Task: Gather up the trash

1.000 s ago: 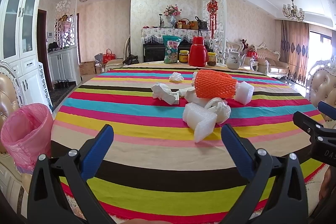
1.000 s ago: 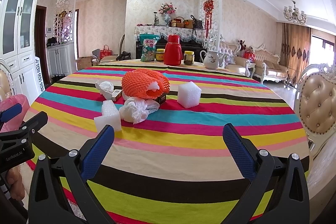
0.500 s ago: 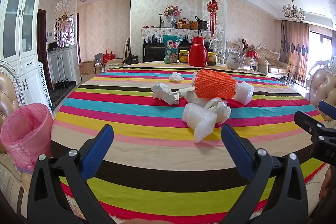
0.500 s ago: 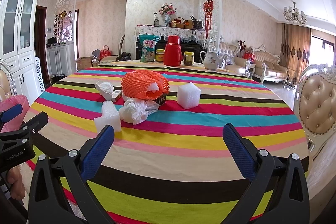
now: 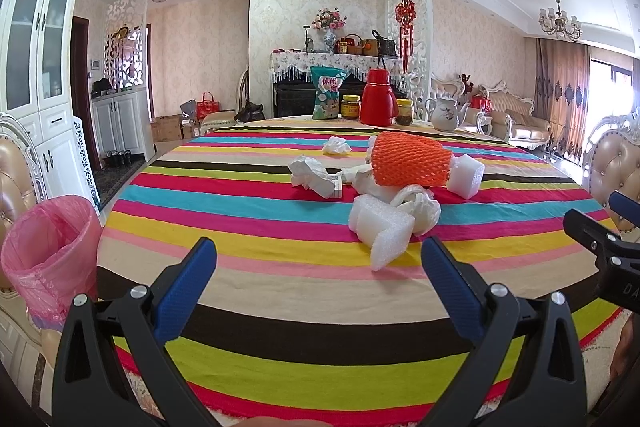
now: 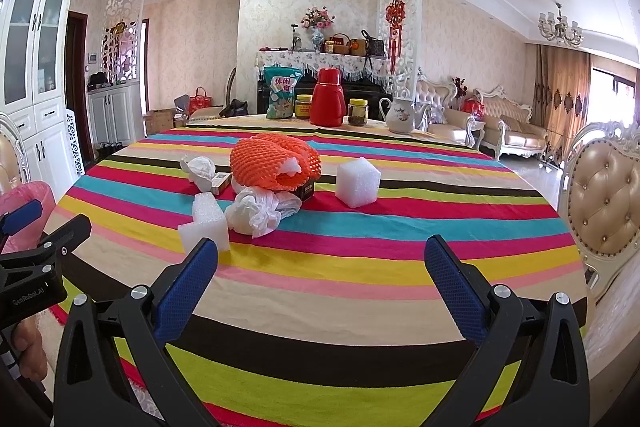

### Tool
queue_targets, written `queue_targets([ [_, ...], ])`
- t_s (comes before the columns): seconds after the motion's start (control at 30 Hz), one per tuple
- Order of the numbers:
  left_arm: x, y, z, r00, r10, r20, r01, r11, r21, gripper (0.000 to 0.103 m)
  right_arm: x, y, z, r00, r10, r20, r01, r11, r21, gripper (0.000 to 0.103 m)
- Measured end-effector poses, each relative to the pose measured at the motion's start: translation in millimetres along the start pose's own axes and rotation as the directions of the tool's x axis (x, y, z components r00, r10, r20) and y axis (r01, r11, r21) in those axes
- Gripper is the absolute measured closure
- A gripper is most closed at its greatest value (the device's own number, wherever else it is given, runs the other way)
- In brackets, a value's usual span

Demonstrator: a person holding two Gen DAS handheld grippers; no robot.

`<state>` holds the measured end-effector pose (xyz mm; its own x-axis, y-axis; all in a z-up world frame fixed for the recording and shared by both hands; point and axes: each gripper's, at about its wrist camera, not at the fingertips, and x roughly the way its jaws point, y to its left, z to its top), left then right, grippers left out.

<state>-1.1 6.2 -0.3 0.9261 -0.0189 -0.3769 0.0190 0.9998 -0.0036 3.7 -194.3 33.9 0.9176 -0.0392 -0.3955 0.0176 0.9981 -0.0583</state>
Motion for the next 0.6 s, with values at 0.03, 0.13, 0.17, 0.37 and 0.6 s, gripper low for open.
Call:
queue_targets([
  [0.03, 0.0, 0.0, -0.3, 1.000, 0.000, 0.000, 0.000, 1.000, 0.001, 0.004, -0.2, -0.1, -0.3, 1.000, 0.000, 0.000, 0.000, 1.000, 0.001, 0.006],
  [0.13, -0.3, 0.0, -0.5, 1.000, -0.002, -0.002, 0.002, 1.000, -0.001, 0.004, -0.8, -0.7, -0.5, 1.000, -0.001, 0.000, 0.001, 1.000, 0.002, 0.006],
  [0.17, -0.4, 0.1, -0.6, 1.000, -0.002, -0.003, 0.002, 1.000, -0.001, 0.004, -0.6, -0.7, -0.3, 1.000, 0.000, 0.000, 0.000, 1.000, 0.002, 0.006],
  [0.37, -0.4, 0.9, -1.5, 1.000, -0.006, -0.006, 0.006, 1.000, -0.004, 0.004, -0.7, -0.6, -0.8, 1.000, -0.002, 0.001, 0.002, 1.000, 0.002, 0.006],
  [0.6, 1.7, 3.6, -0.9, 1.000, -0.010, -0.015, 0.010, 1.000, -0.013, 0.004, -0.1, -1.4, -1.6, 1.000, 0.001, -0.002, -0.001, 1.000, 0.007, 0.006],
])
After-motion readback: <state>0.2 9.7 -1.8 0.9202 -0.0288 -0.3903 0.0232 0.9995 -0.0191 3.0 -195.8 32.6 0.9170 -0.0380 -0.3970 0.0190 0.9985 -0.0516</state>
